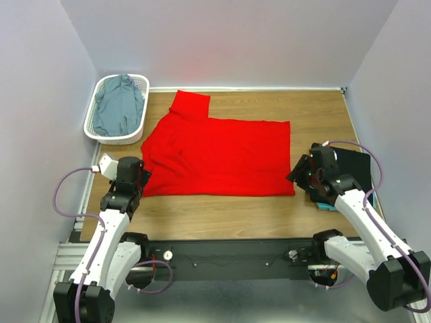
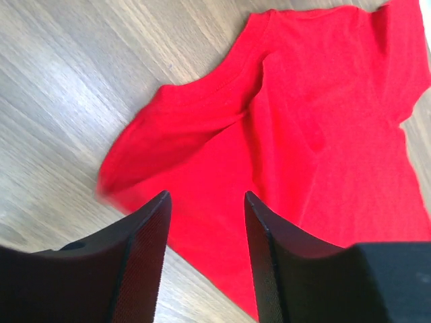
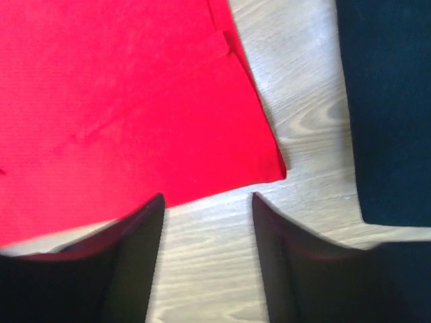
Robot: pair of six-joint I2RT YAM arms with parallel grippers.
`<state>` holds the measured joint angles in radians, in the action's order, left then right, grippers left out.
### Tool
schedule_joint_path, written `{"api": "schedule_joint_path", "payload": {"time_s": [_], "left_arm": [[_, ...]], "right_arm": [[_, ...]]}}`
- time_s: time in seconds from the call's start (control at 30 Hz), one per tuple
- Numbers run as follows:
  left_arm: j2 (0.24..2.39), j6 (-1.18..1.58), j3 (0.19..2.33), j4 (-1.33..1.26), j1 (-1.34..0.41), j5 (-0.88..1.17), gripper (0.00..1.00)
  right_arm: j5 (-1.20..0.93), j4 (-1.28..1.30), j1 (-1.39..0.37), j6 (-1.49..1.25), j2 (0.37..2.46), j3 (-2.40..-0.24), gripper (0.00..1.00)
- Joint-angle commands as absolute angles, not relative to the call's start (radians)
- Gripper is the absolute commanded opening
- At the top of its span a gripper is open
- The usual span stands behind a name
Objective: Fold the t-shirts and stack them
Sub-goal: Fold the tshirt
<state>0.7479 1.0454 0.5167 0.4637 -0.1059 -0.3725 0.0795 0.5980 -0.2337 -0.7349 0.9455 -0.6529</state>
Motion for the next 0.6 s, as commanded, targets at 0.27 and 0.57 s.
{"api": "schedule_joint_path", "payload": {"time_s": [0.27, 0.57], "left_arm": [[0.882, 0.825, 0.707, 0.310, -0.101, -0.315, 0.57], [1.069, 0.743, 0.793, 0.218, -0.101, -0.161, 0.55]], "right_arm": [[-0.023, 0.382, -0.383, -0.569, 1.170, -0.866, 0.67], [-0.098, 0.134, -0.589, -0.457, 1.757, -1.296, 0.64]]}}
